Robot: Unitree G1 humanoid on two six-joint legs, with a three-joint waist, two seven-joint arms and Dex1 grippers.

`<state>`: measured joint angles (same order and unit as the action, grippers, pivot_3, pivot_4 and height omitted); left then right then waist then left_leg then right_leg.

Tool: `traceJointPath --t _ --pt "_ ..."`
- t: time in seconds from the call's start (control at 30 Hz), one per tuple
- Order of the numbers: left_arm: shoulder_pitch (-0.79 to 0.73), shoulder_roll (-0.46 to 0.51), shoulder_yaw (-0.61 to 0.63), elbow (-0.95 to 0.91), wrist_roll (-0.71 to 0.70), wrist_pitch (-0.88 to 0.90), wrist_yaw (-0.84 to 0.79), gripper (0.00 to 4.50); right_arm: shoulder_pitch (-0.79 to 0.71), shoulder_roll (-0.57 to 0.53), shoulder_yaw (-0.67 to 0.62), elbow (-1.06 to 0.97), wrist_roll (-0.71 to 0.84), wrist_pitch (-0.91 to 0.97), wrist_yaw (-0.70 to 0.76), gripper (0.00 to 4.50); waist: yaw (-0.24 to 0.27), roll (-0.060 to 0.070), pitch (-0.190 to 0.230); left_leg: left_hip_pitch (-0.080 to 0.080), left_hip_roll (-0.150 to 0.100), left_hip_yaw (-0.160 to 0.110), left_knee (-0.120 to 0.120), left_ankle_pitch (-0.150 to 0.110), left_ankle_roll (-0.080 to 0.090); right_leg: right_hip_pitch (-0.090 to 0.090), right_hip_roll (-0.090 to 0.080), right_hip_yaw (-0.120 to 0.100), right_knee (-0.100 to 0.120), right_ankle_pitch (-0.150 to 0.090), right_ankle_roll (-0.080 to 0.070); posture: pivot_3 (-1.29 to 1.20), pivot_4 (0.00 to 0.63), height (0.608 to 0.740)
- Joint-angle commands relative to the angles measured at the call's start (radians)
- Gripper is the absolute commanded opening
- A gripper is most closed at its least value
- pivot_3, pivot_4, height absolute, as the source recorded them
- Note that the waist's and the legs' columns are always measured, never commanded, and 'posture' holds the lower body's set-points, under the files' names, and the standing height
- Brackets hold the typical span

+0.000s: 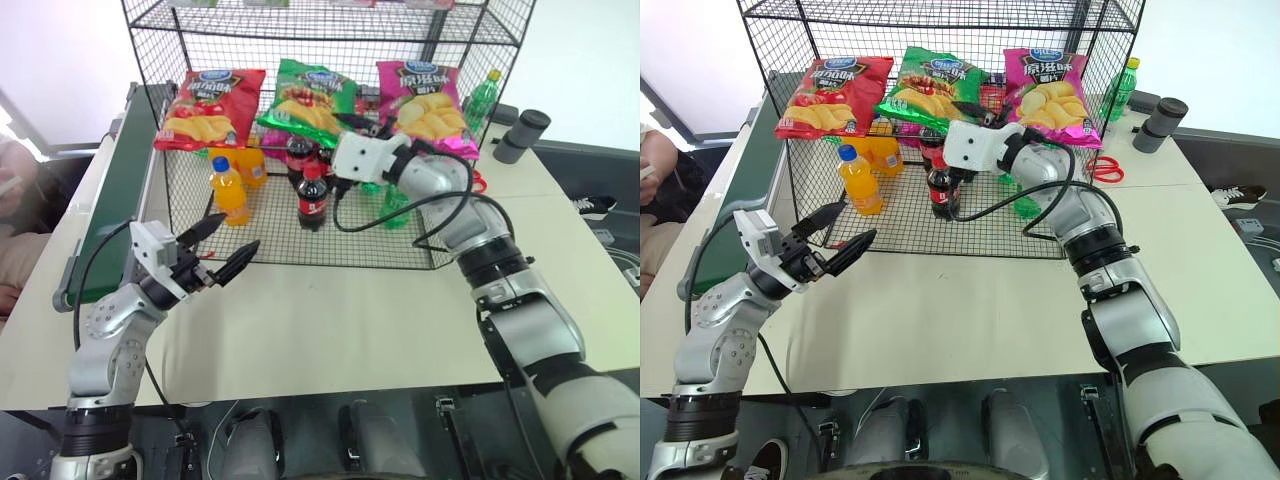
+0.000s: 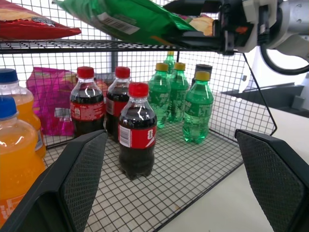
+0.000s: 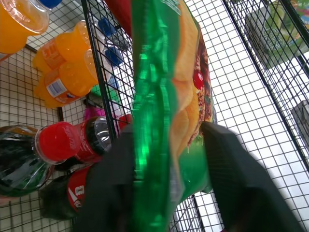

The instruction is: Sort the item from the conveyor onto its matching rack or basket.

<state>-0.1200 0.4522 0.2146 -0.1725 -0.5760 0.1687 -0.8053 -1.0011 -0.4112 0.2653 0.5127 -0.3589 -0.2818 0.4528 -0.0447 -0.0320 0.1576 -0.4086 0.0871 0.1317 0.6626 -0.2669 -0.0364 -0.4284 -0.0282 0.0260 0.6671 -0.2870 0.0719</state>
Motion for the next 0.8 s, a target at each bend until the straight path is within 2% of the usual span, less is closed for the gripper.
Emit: traceJointPath --t 0.03,0.23,0.3,0.6,0.63,0.67,0.73,0.8 --pt "0.001 0.009 0.004 -0.041 0.0 -0.015 -0.005 4.5 0.03 -0.015 -0.076 -0.139 0.133 0.054 0.086 2.74 0.0 0.0 0.0 0.0 0.0 0.0 0.0 0.0 0.0 0.0 0.0 0.0 0.0 0.0 0.0 0.0 0.15 0.74" --pt "0.0 0.008 -0.001 -0.034 0.001 -0.017 -0.009 4.5 0.108 -0.055 -0.103 -0.258 0.227 0.109 0.195 2.74 0.001 0.0 0.0 0.0 0.0 0.0 0.0 0.0 0.0 0.0 0.0 0.0 0.0 0.0 0.0 0.0 0.15 0.74" --pt "-0.002 0.009 -0.001 -0.032 0.0 -0.015 -0.011 4.5 0.127 -0.045 -0.124 -0.282 0.264 0.157 0.198 2.74 0.001 0.0 0.0 0.0 0.0 0.0 0.0 -0.001 0.001 0.0 0.0 0.0 0.0 0.0 0.0 0.0 0.15 0.74" --pt "-0.019 0.014 0.0 -0.021 0.004 -0.015 -0.015 4.5 0.082 -0.002 -0.102 -0.246 0.256 0.128 0.189 2.74 0.001 0.001 0.0 0.0 0.0 0.0 0.0 -0.001 0.001 0.0 0.0 0.0 0.0 0.0 0.0 0.0 0.15 0.74" --pt "-0.017 0.015 0.002 -0.02 0.006 -0.017 -0.016 4.5 0.083 -0.001 -0.103 -0.245 0.257 0.126 0.191 2.22 0.001 0.001 0.0 0.0 0.0 0.0 0.0 -0.001 0.001 0.0 0.0 0.0 0.0 0.0 0.0 0.0 0.15 0.74" --pt "-0.014 0.015 0.002 -0.022 0.006 -0.018 -0.016 4.5 0.087 -0.003 -0.102 -0.248 0.258 0.121 0.196 1.96 0.003 0.001 0.0 0.0 0.0 0.0 0.0 -0.001 0.001 0.0 0.0 0.0 0.0 0.0 0.0 0.0 0.15 0.74" --pt "-0.008 0.015 0.002 -0.028 0.005 -0.018 -0.015 4.5 0.093 -0.002 -0.101 -0.249 0.262 0.121 0.2 0.92 0.002 0.001 0.0 0.0 0.0 0.0 0.0 -0.001 0.001 0.0 0.0 0.0 0.0 0.0 0.0 0.0 0.15 0.74" --pt "-0.004 0.013 0.003 -0.031 0.002 -0.016 -0.012 4.5 0.089 0.002 -0.098 -0.241 0.259 0.113 0.197 0.07 0.002 0.001 0.0 0.0 0.0 0.0 0.0 -0.001 0.001 0.0 0.0 0.0 0.0 0.0 0.0 0.0 0.15 0.74"
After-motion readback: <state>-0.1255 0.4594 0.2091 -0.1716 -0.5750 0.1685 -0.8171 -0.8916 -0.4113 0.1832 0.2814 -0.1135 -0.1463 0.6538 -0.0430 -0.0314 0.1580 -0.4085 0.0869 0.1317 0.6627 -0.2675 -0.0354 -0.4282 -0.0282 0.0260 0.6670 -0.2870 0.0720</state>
